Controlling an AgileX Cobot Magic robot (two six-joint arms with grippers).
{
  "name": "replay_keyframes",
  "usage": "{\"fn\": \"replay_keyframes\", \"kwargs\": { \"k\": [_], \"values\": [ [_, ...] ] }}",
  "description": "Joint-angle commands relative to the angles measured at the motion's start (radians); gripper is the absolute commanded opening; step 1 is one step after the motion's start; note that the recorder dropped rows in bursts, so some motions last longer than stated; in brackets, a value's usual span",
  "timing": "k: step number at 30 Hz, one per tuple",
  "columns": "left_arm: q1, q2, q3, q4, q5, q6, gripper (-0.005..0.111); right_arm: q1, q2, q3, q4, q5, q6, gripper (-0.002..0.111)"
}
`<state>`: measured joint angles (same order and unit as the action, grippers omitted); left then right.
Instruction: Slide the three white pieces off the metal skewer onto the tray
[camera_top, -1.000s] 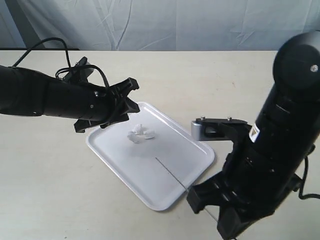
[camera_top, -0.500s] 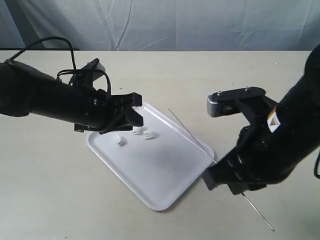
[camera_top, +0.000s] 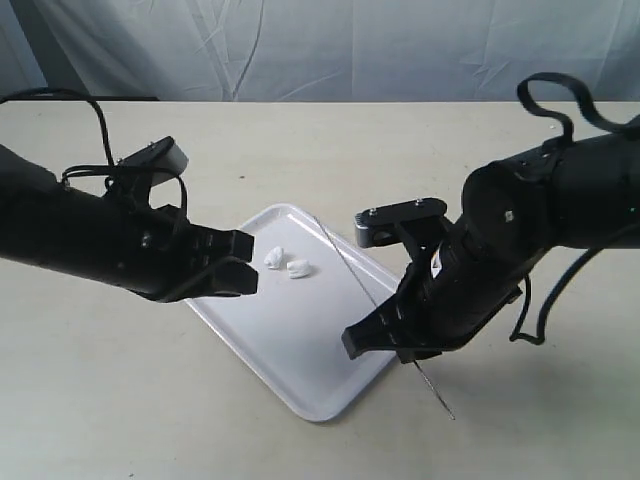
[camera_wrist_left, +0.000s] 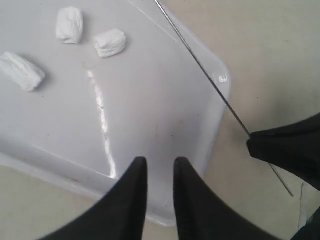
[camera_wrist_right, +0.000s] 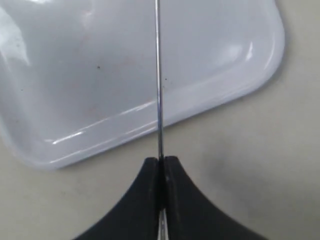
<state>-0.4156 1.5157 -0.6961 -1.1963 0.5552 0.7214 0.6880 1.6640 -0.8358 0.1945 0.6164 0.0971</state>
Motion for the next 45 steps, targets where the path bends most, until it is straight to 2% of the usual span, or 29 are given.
{"fn": "replay_keyframes", "kwargs": {
  "k": [1,5,9,18,23,28,31,34,39,41,43,45],
  "values": [
    [0.006,-0.085,0.047,0.004,-0.016,-0.004,0.017,0.001,0.065,0.001,-0.007,-0.09,-0.024,-0.001],
    [0.006,-0.171,0.092,0.019,-0.023,-0.004,0.012,0.001,0.097,0.001,-0.007,-0.174,-0.024,-0.001],
    [0.006,-0.257,0.147,0.026,-0.072,-0.004,0.0,0.001,0.108,0.001,-0.009,-0.251,-0.038,0.001],
    [0.006,-0.45,0.254,0.049,-0.115,-0.009,0.0,0.001,0.112,0.001,-0.005,-0.246,-0.038,0.026],
    [0.006,-0.567,0.31,0.053,-0.152,-0.009,0.0,0.001,0.106,0.001,-0.003,-0.218,-0.047,0.027],
    [0.006,-0.706,0.372,0.131,-0.278,-0.014,0.0,0.001,0.022,0.001,-0.007,-0.216,-0.068,0.027],
    [0.006,-0.765,0.39,0.246,-0.317,-0.098,0.0,0.001,-0.069,0.001,-0.007,-0.23,-0.087,0.027],
    [0.006,-0.796,0.394,0.488,-0.317,-0.244,0.0,0.001,-0.185,0.001,-0.012,-0.226,-0.107,0.027],
    [0.006,-0.807,0.394,1.073,-0.26,-0.766,0.0,0.001,-0.416,0.003,-0.033,-0.224,-0.108,0.027],
    [0.006,-0.807,0.394,1.32,-0.199,-1.073,0.0,0.001,-0.498,0.007,-0.04,-0.219,-0.108,0.027],
    [0.006,-0.816,0.394,1.485,-0.159,-1.273,0.0,0.001,-0.585,0.018,-0.046,-0.223,-0.108,0.027],
    [0.006,-0.838,0.394,1.564,-0.152,-1.363,0.0,0.001,-0.663,0.039,-0.046,-0.217,-0.105,0.027]
  ]
}}
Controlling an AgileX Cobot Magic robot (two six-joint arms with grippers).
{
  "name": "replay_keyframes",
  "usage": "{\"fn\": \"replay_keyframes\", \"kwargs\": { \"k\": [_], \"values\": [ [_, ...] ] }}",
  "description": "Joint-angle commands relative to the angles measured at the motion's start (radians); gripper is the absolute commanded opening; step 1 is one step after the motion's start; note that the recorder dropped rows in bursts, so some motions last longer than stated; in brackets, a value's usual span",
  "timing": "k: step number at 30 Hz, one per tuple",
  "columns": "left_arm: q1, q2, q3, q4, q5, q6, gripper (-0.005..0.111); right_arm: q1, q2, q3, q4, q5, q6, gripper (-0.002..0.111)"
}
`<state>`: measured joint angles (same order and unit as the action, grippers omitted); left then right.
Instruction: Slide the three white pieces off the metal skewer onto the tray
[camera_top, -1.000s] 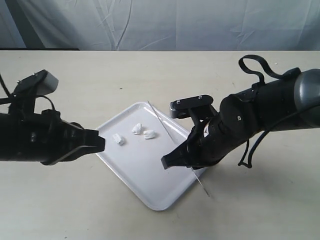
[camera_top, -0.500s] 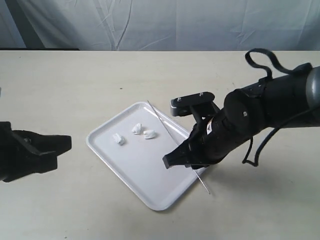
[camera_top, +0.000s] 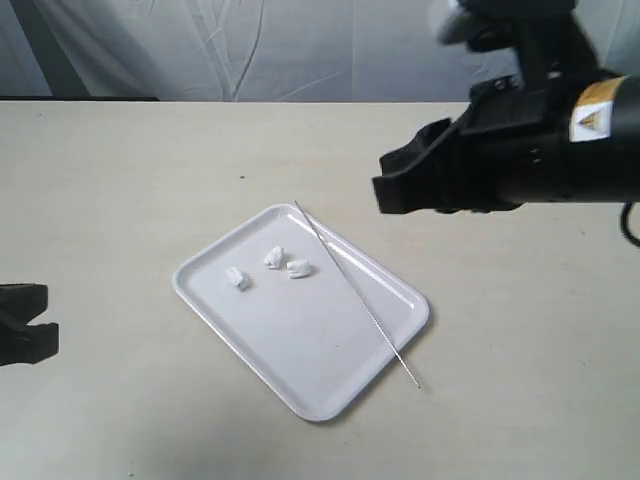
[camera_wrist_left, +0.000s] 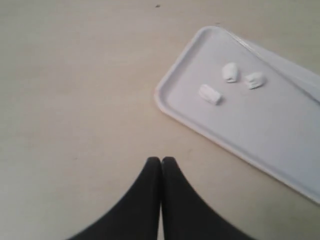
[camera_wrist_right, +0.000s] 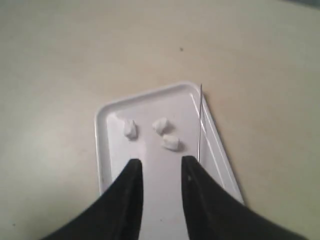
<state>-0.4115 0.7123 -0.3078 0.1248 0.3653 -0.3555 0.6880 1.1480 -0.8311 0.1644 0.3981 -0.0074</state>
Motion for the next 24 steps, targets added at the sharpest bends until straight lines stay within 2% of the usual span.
{"fn": "replay_keyframes", "kwargs": {
  "k": [1,4,7,11,13,15,16,19,21,24],
  "values": [
    [0.002,-0.052,0.005,0.259,0.042,-0.299,0.0,0.001,-0.19,0.049,-0.021,0.007,-0.001,0.027],
    [0.002,-0.127,0.005,0.268,0.059,-0.298,0.0,0.001,-0.306,0.1,-0.054,0.016,-0.001,0.027],
    [0.002,-0.223,0.005,0.264,0.137,-0.33,0.0,0.001,-0.435,0.17,-0.071,0.017,0.007,0.027],
    [0.002,-0.354,0.005,0.257,0.139,-0.336,0.0,0.001,-0.578,0.257,-0.082,0.017,0.056,0.026],
    [0.002,-0.412,0.005,0.257,0.139,-0.328,0.0,0.001,-0.647,0.302,-0.1,0.017,0.078,0.021],
    [0.002,-0.453,0.005,0.25,0.135,-0.311,0.0,0.001,-0.707,0.341,-0.126,0.017,0.078,0.009],
    [0.002,-0.475,0.005,0.239,0.135,-0.311,0.0,0.001,-0.751,0.376,-0.174,0.017,0.096,-0.001],
    [0.002,-0.484,0.005,0.214,0.127,-0.317,0.0,0.001,-0.795,0.417,-0.331,0.009,0.225,-0.001],
    [0.002,-0.484,0.005,0.209,0.129,-0.317,0.0,0.001,-0.795,0.427,-0.608,0.003,0.431,-0.001],
    [0.002,-0.484,0.005,0.224,0.129,-0.317,0.0,0.001,-0.795,0.427,-0.696,0.011,0.538,-0.001]
  ]
}}
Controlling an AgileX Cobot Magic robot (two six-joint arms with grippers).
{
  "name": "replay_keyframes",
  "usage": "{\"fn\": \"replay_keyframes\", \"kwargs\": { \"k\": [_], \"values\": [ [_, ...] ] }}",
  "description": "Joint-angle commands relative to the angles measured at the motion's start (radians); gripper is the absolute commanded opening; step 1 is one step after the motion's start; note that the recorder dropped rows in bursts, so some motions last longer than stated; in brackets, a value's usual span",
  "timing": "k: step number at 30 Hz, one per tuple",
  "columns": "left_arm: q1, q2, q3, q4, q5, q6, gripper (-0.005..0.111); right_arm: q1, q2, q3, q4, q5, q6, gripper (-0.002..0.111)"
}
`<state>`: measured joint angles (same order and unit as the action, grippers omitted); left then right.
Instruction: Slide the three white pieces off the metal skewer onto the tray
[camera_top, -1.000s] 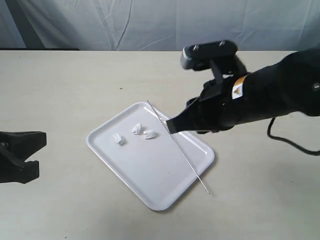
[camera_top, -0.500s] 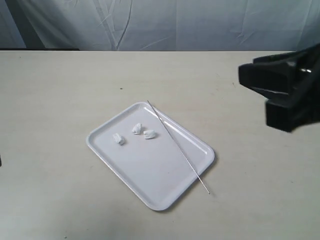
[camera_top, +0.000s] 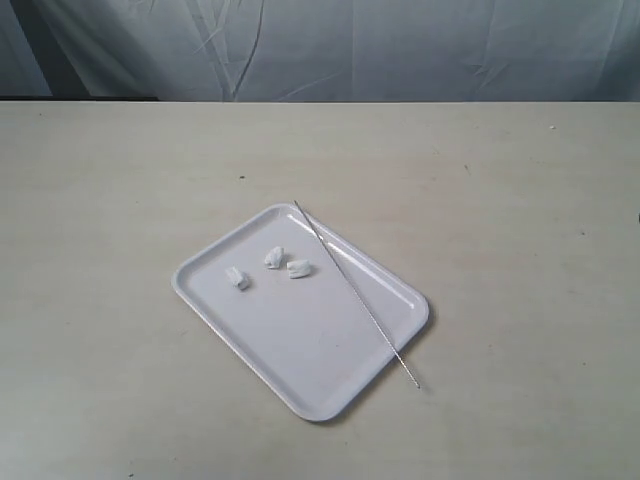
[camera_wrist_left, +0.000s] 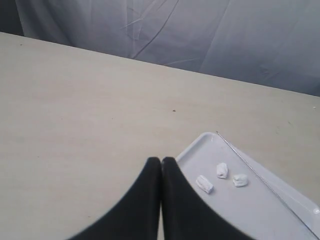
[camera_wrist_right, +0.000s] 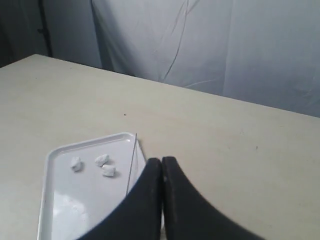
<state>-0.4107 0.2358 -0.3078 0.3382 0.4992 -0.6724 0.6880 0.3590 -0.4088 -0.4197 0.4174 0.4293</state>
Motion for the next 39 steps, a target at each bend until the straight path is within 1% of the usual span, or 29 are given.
{"fn": "replay_keyframes", "kwargs": {
  "k": [1,3,9,11,12,15,18,20,22,25,26,29,33,36,39],
  "values": [
    [0.001,-0.007,0.005,0.011,-0.005,0.0,0.0,0.001,-0.006,0.005,-0.094,-0.006,0.102,-0.001],
    [0.001,-0.007,0.005,0.011,-0.005,0.003,0.0,0.001,-0.006,0.005,-0.069,-0.012,0.102,-0.001],
    [0.001,-0.007,0.005,0.011,-0.005,0.003,0.0,0.001,-0.006,0.005,-0.075,-0.002,0.102,-0.001],
    [0.001,-0.007,0.005,0.011,-0.005,0.003,0.0,0.001,-0.006,0.005,-0.153,0.07,0.102,-0.001],
    [0.001,-0.011,0.005,0.011,-0.005,0.003,0.0,0.001,-0.006,0.005,-0.158,0.088,0.102,-0.001],
    [0.001,-0.022,0.005,0.017,-0.005,0.003,0.0,-0.017,-0.018,0.005,-0.082,0.114,0.099,-0.001],
    [0.009,-0.044,0.005,0.01,-0.005,0.003,0.0,-0.082,-0.028,0.005,0.002,0.089,0.006,-0.001],
    [0.04,-0.073,0.005,0.014,-0.005,0.003,0.0,-0.155,-0.028,0.005,0.058,0.058,-0.102,-0.001],
    [0.093,-0.112,0.005,0.014,-0.005,0.003,0.0,-0.219,-0.031,0.005,0.164,0.052,-0.21,-0.001],
    [0.18,-0.184,0.005,0.018,-0.003,0.003,0.0,-0.295,-0.044,0.005,0.372,0.106,-0.41,-0.001],
    [0.21,-0.21,0.005,0.027,0.001,0.003,0.0,-0.321,-0.05,0.005,0.407,0.128,-0.454,-0.001],
    [0.283,-0.236,0.005,0.054,0.001,0.003,0.0,-0.39,-0.065,0.005,0.488,0.198,-0.544,-0.001],
    [0.356,-0.236,0.011,0.058,-0.007,0.003,0.0,-0.478,-0.1,0.009,0.502,0.22,-0.553,-0.001],
    [0.402,-0.236,0.026,0.066,-0.015,0.008,0.0,-0.528,-0.134,0.05,0.539,0.115,-0.553,-0.001],
    [0.445,-0.236,0.056,0.066,-0.062,0.071,0.0,-0.548,-0.161,0.141,0.547,-0.087,-0.553,-0.001]
  ]
}}
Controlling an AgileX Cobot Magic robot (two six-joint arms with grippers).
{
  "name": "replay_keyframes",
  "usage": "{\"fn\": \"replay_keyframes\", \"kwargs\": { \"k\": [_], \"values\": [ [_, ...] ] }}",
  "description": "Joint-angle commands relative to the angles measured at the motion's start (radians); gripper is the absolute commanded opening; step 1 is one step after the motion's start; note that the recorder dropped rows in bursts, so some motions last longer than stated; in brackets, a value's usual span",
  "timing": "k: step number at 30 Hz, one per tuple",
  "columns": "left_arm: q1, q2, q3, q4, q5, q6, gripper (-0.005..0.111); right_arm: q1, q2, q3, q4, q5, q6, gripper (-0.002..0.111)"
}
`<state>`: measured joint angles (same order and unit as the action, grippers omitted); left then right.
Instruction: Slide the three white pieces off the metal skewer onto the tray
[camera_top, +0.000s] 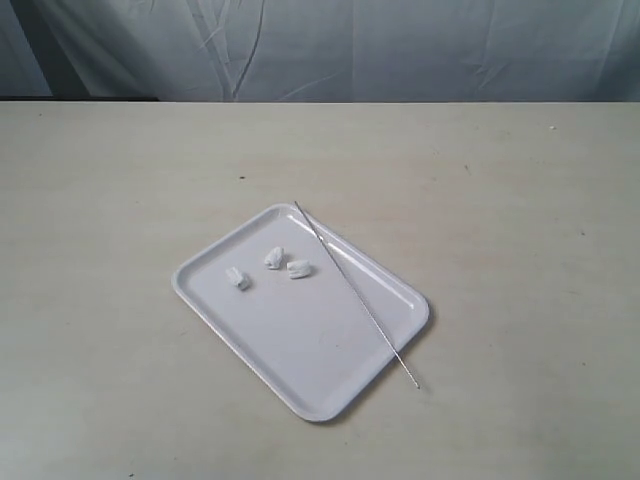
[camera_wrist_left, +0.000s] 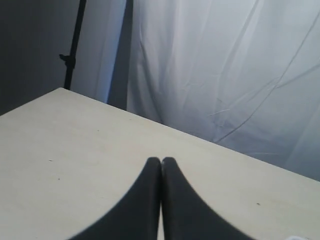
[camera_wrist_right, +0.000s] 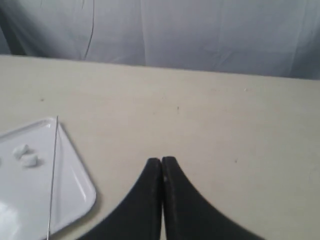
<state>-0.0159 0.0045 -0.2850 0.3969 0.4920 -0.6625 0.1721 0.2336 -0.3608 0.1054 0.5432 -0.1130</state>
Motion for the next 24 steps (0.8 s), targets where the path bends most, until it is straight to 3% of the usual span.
{"fn": "replay_keyframes", "kwargs": {
  "k": [1,7,10,16,24],
  "values": [
    [0.06,-0.005,0.045,0.007,-0.08,0.089,0.0,-0.032,-0.043,0.124,0.022,-0.261,-0.011,-0.001],
    [0.075,-0.005,0.2,0.007,-0.291,0.15,0.0,-0.032,-0.08,0.299,0.019,-0.4,-0.011,-0.001],
    [0.075,-0.005,0.266,0.012,-0.36,0.15,0.0,-0.079,-0.122,0.361,0.022,-0.46,-0.011,-0.001],
    [0.075,-0.005,0.285,0.034,-0.417,0.15,0.0,-0.163,-0.234,0.361,0.022,-0.347,-0.011,-0.001],
    [0.075,-0.005,0.285,0.021,-0.419,0.146,0.0,-0.166,-0.234,0.361,-0.012,-0.231,-0.011,-0.001]
  ]
}}
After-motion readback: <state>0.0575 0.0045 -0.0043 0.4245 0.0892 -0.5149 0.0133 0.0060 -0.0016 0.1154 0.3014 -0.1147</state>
